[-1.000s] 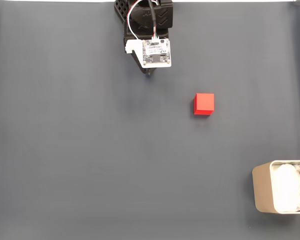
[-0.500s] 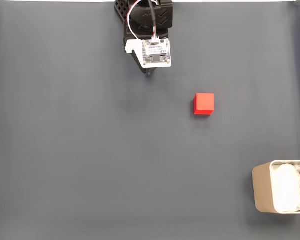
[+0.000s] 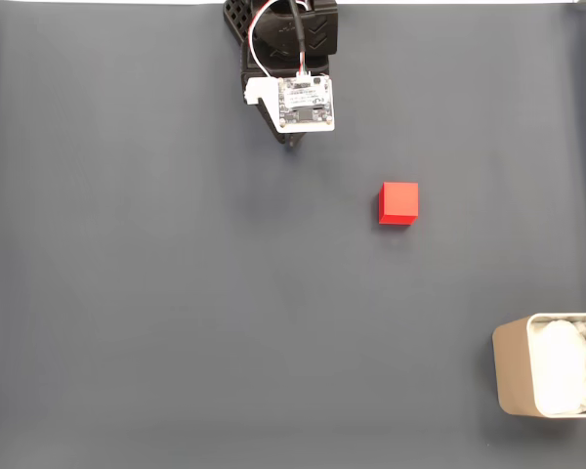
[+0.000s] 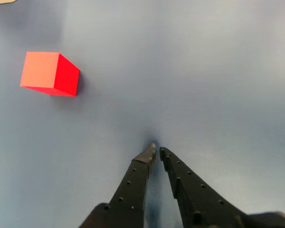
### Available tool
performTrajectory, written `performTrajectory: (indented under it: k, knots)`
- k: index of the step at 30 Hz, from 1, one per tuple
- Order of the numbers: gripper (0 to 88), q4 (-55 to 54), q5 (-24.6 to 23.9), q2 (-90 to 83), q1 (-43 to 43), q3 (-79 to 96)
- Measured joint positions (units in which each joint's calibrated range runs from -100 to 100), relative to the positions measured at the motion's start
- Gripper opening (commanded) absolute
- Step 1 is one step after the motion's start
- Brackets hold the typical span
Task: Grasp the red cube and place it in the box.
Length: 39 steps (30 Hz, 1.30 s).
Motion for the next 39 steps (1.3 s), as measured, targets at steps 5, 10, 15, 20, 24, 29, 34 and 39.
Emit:
performTrajectory:
  k: [5,10,15,20,24,29,34,39]
  knots:
    - [0.0,0.00,-0.10,0.00,0.00,0.00]
    - [0.0,-2.78,-1.27,0.52,0.00,-0.27]
    - [0.0,-15.75,-1.47,5.82,-0.07,-7.59]
    - [0.0,-16.95,-1.56,14.07,0.00,-22.42]
    - [0.0,-16.23,-1.86,21.28,0.00,-35.71]
    - [0.0,-13.37,-1.90,28.57,0.00,-50.27]
    - [0.0,-8.35,-2.10,35.87,0.00,-61.39]
    - [0.0,-5.09,-1.95,41.16,0.00,-67.18]
